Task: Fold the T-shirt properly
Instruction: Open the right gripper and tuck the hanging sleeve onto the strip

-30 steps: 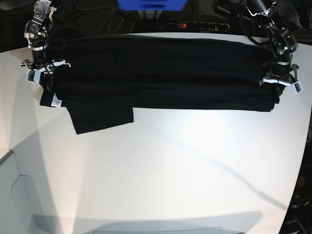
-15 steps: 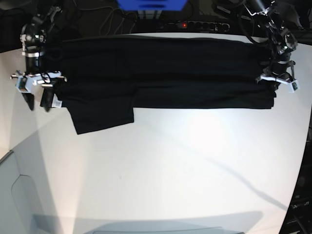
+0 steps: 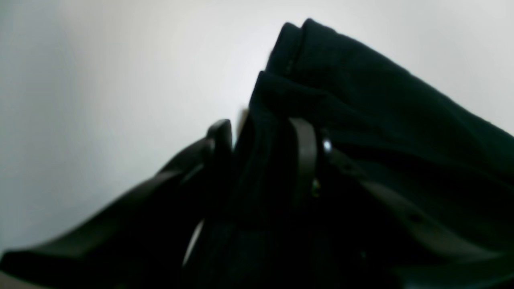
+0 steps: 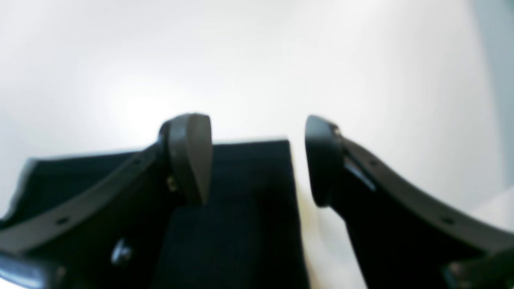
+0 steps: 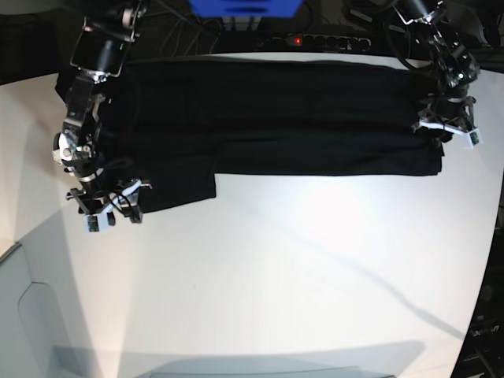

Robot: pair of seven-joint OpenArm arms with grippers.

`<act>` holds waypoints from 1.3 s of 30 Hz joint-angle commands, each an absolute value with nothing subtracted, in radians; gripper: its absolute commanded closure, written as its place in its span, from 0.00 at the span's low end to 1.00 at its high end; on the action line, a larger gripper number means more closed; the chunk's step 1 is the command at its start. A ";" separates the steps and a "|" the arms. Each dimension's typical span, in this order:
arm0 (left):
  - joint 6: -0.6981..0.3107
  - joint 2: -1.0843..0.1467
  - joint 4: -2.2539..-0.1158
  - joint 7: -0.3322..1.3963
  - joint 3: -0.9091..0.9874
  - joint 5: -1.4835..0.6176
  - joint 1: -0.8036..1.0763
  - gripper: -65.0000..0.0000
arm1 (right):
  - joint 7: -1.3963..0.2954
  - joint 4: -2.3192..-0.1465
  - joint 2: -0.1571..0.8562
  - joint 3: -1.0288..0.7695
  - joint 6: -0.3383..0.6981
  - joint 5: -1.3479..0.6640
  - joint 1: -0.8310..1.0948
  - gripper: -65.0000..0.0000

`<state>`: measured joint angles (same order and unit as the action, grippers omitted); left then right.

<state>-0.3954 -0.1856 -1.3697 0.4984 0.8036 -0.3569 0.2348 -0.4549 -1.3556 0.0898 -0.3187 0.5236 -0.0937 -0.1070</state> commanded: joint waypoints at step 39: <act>-0.398 -0.200 -1.385 0.492 0.809 -0.363 0.239 0.65 | -0.321 -1.946 -0.019 -0.334 0.533 0.001 0.242 1.00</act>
